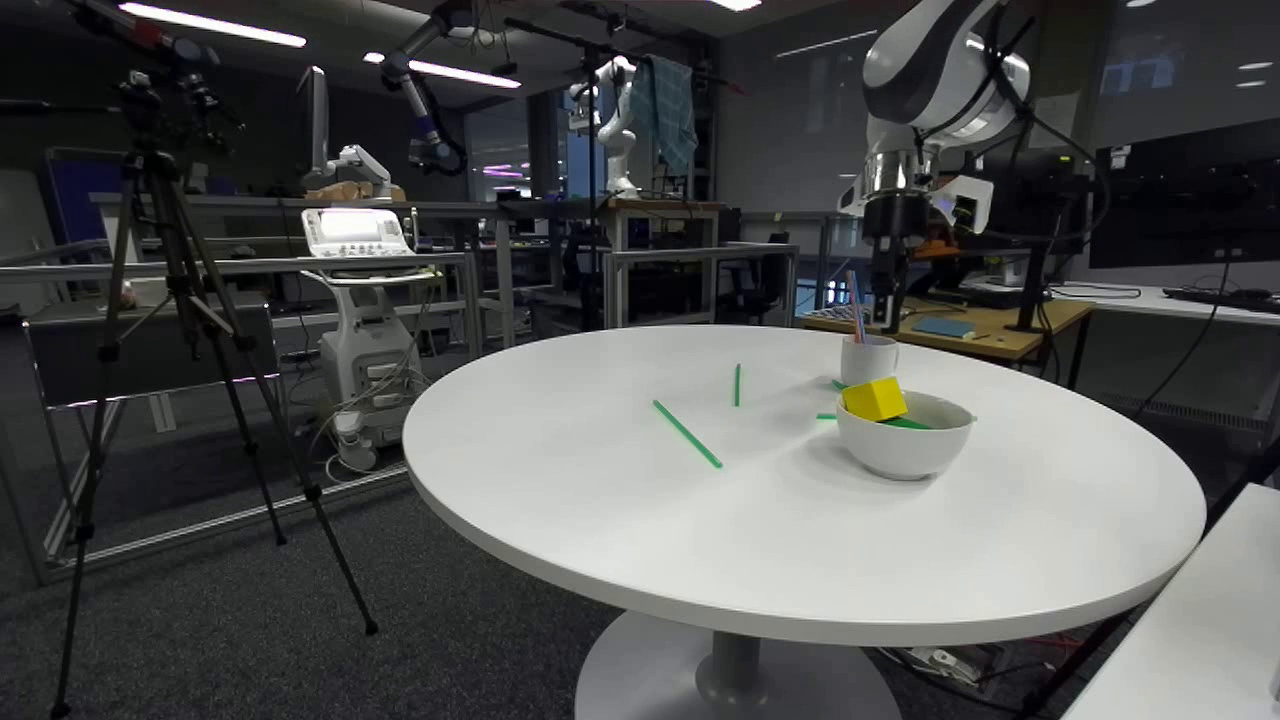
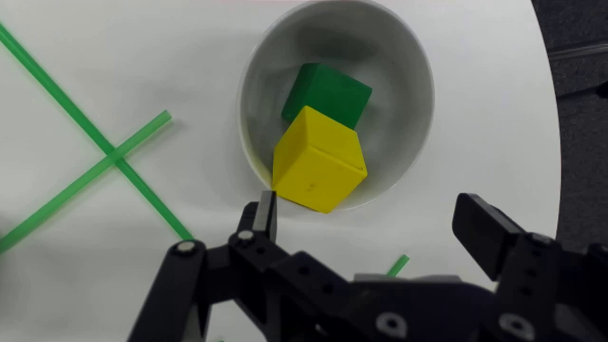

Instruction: Remove the yellow block from the bowl.

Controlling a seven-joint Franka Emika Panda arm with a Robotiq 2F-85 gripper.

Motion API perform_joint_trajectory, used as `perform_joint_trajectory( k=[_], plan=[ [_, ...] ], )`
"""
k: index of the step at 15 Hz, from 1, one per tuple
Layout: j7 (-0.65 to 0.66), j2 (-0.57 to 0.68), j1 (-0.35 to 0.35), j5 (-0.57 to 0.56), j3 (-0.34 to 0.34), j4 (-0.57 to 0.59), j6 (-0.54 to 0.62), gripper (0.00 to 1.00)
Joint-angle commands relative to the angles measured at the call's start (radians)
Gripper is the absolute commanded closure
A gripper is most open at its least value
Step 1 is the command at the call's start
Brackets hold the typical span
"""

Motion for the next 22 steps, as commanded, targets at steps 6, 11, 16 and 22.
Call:
perform_joint_trajectory(
  k=[6,11,16,22],
  plan=[
    [-0.023,0.005,-0.041,0.01,0.045,-0.008,-0.02,0.0],
    [-0.025,0.001,-0.048,0.009,0.05,-0.044,-0.023,0.0],
    [-0.003,0.014,-0.043,-0.002,0.056,-0.06,-0.035,0.0],
    [-0.007,0.033,-0.043,0.003,0.064,-0.045,-0.097,0.0]
  ],
)
